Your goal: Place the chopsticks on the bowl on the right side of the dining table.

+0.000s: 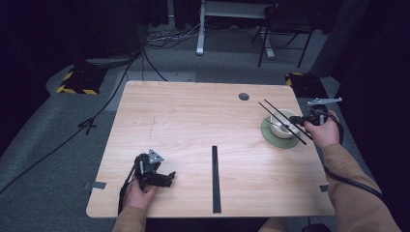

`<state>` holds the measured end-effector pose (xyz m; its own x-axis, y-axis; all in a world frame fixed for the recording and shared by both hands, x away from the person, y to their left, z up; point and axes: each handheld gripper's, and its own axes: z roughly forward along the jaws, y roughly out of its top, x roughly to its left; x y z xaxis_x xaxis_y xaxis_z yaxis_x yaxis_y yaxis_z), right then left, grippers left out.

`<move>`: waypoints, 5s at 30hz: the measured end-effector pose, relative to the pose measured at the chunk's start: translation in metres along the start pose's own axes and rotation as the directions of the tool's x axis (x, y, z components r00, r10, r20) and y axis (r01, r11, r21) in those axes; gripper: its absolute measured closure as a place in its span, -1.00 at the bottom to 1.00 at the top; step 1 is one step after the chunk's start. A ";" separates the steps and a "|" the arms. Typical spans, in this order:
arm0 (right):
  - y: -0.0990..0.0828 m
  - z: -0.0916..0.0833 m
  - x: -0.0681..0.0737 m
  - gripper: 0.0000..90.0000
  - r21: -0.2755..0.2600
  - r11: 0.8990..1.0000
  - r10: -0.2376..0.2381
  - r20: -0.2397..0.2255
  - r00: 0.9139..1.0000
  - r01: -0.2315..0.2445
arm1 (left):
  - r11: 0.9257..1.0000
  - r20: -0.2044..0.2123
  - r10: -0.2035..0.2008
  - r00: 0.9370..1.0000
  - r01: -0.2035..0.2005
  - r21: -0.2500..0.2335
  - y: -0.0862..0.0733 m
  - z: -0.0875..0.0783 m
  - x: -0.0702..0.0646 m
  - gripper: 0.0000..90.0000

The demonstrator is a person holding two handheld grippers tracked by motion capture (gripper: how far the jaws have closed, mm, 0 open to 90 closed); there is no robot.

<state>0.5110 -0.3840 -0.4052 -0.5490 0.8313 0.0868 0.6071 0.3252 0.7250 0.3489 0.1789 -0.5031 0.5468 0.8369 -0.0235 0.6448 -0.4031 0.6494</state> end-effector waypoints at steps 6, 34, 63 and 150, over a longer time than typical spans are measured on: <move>-0.004 0.005 -0.003 0.92 0.010 1.000 -0.007 0.004 1.000 0.007 | 1.000 0.000 -0.001 1.000 0.001 -0.001 0.000 0.000 0.000 -0.99; -0.002 0.032 0.016 0.74 0.076 0.994 -0.080 0.030 0.996 0.077 | 1.000 -0.001 -0.004 1.000 0.004 0.000 0.000 0.000 0.000 -0.99; -0.049 -0.024 -0.001 0.09 0.030 0.999 -0.042 0.192 0.981 0.037 | 1.000 -0.010 -0.005 1.000 0.004 -0.008 0.002 0.002 0.000 -0.99; -0.016 -0.012 -0.025 -0.11 -0.074 0.995 -0.033 0.340 0.940 0.061 | 1.000 -0.005 -0.008 1.000 0.008 -0.001 0.000 0.000 -0.001 -0.99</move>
<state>0.5087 -0.4152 -0.4108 -0.3406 0.9239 -0.1744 0.5284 0.3415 0.7773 0.3483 0.1786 -0.5032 0.5390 0.8419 -0.0242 0.6484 -0.3964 0.6500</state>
